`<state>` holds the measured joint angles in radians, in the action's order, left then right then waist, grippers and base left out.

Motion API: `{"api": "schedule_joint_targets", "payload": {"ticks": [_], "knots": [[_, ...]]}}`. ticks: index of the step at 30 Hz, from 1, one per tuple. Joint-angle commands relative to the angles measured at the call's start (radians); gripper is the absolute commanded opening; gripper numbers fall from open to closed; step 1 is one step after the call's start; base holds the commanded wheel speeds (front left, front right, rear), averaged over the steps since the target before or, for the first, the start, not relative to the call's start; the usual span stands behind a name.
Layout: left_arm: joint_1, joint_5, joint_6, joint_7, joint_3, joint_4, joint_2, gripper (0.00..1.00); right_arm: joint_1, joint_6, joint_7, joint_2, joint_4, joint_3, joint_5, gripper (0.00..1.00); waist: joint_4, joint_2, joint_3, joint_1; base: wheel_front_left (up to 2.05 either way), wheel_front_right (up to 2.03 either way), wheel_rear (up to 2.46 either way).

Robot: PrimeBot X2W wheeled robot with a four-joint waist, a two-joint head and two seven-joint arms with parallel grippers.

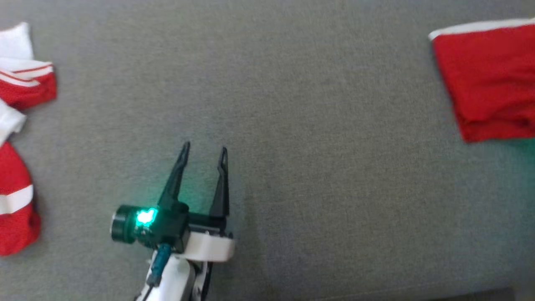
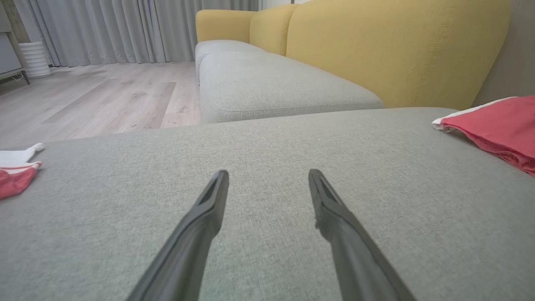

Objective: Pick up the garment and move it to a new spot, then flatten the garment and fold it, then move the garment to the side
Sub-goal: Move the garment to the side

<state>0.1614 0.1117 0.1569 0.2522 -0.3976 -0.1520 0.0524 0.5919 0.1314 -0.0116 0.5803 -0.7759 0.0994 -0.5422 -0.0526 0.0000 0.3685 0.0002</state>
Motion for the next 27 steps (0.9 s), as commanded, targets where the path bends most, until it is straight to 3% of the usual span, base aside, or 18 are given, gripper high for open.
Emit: {"api": "schedule_joint_targets", "payload": {"ticks": [1,2,4,5,10,15,22,27], "knots": [[0.032,-0.011,-0.005,0.01,0.037,0.031,-0.002,1.0,0.025,-0.001,-0.012,0.051,0.006,-0.008,0.019,0.0,-0.019,0.0,0.03,-0.0002,0.0,0.0,0.0],[0.037,-0.013,-0.008,0.01,0.038,0.029,-0.002,1.0,0.036,-0.001,-0.022,0.059,-0.003,-0.016,0.034,0.0,-0.019,0.0,0.033,-0.0002,0.0,0.0,0.0],[0.044,-0.012,-0.011,0.01,0.038,0.027,-0.002,1.0,0.054,-0.001,-0.047,0.066,-0.024,-0.032,0.075,0.73,-0.019,0.0,0.033,-0.0002,0.0,0.0,0.0],[0.046,-0.011,-0.012,0.01,0.037,0.024,-0.002,1.0,0.061,-0.001,-0.065,0.067,-0.038,-0.044,0.1,1.0,-0.017,0.0,0.03,-0.0002,0.0,0.0,0.0],[0.041,0.007,-0.008,0.01,0.028,0.015,-0.002,1.0,0.071,-0.001,-0.149,0.039,-0.071,-0.064,0.22,1.0,-0.005,0.0,-0.017,-0.0002,0.0,0.0,0.0],[0.007,0.036,0.006,0.01,0.012,0.005,-0.002,1.0,0.019,-0.001,-0.211,-0.079,-0.069,-0.058,0.291,1.0,0.025,0.0,-0.124,-0.0002,0.0,0.0,0.0],[-0.074,0.077,0.026,0.01,0.008,-0.015,-0.002,1.0,-0.162,-0.001,-0.243,-0.271,0.016,0.038,0.276,1.0,0.081,0.0,-0.301,-0.0002,0.0,0.0,0.0],[-0.139,0.093,0.034,0.01,0.032,-0.024,-0.002,1.0,-0.315,-0.001,-0.249,-0.37,0.142,0.101,0.222,1.0,0.119,0.0,-0.392,-0.0002,0.0,0.0,0.0]]}}
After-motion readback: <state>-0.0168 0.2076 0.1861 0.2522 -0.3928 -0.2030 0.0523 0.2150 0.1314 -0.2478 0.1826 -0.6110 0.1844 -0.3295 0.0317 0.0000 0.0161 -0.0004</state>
